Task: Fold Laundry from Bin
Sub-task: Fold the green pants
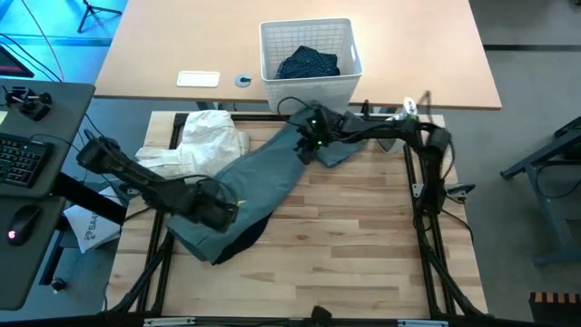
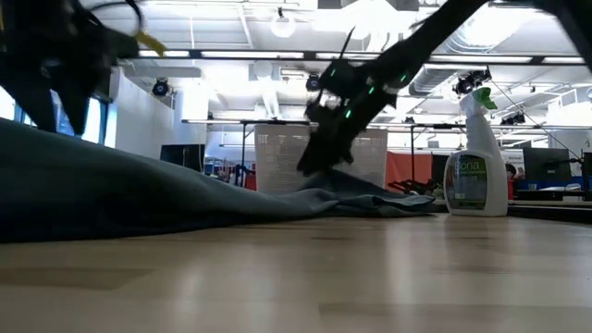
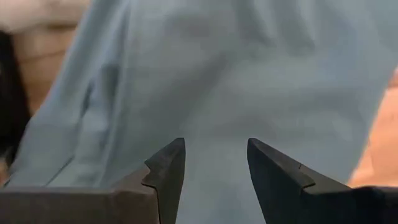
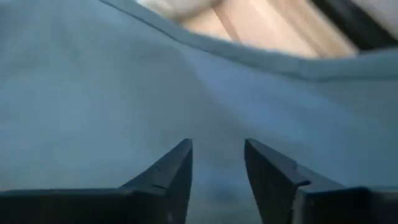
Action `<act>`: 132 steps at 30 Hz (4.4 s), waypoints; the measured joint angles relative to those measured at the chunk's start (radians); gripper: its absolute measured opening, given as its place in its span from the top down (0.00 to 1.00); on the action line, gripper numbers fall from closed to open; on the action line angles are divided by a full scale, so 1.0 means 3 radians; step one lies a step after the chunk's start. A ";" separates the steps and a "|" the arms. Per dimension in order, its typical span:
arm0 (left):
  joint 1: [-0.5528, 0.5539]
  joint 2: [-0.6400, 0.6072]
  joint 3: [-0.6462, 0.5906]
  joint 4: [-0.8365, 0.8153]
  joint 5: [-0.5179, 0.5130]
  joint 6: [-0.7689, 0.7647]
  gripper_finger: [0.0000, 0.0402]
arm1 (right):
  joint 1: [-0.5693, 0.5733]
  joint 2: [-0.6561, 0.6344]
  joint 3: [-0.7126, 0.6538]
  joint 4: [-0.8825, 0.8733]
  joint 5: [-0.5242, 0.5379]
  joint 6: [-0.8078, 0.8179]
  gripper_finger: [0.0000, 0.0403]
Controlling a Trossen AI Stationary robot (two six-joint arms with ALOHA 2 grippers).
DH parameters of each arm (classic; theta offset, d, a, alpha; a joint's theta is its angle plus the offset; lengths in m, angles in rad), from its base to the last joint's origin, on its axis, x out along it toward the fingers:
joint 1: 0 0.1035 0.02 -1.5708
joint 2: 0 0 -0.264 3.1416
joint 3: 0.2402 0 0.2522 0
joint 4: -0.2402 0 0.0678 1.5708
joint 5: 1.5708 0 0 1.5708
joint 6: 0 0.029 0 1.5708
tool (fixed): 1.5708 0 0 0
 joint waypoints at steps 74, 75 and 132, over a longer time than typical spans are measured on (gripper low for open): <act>0.0199 -0.1068 0.0500 -0.0701 -0.0537 0.2716 0.61 | 0.2350 -0.0389 0.0311 -0.2958 0.0256 0.2423 0.96; 0.0199 -0.1068 0.0500 -0.0693 -0.0537 0.2740 0.61 | 0.2456 -0.0363 0.0310 -0.2979 0.0308 0.2560 0.96; -0.0077 -0.1203 0.0501 -0.0778 -0.0839 0.2846 0.61 | 0.1443 0.0337 0.0608 -0.0036 0.0637 0.1327 0.96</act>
